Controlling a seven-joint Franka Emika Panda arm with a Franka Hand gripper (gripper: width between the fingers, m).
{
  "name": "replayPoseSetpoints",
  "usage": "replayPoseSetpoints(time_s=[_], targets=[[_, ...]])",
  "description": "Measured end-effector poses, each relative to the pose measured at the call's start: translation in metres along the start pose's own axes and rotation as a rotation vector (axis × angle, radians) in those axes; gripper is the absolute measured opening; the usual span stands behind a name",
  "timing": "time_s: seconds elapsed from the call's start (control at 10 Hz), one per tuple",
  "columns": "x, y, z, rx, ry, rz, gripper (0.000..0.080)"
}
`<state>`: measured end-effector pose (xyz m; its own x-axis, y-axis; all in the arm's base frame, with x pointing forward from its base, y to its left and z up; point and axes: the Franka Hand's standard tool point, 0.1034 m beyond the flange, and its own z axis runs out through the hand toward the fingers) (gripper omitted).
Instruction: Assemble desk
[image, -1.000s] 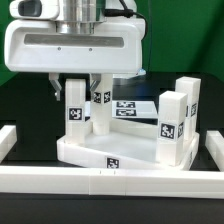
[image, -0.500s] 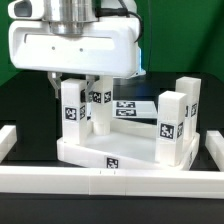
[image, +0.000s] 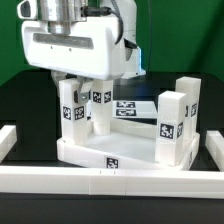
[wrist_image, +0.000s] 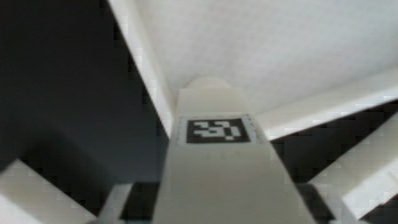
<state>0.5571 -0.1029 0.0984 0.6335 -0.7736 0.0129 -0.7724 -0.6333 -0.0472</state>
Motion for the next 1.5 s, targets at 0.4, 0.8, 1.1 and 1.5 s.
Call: replayPoseSetpoints(time_s=[0.4,0.8,1.1,1.5], targets=[[-0.002,-0.006,0.0,0.01,0.005,0.367,0.029],[-0.003,-0.007,0.001,0.019,-0.003,0.581,0.029],[-0.004,-0.006,0.003,0.015,-0.003,0.494,0.0521],[-0.01,-0.011,0.004,-0.002,0.002,0.108,0.0642]])
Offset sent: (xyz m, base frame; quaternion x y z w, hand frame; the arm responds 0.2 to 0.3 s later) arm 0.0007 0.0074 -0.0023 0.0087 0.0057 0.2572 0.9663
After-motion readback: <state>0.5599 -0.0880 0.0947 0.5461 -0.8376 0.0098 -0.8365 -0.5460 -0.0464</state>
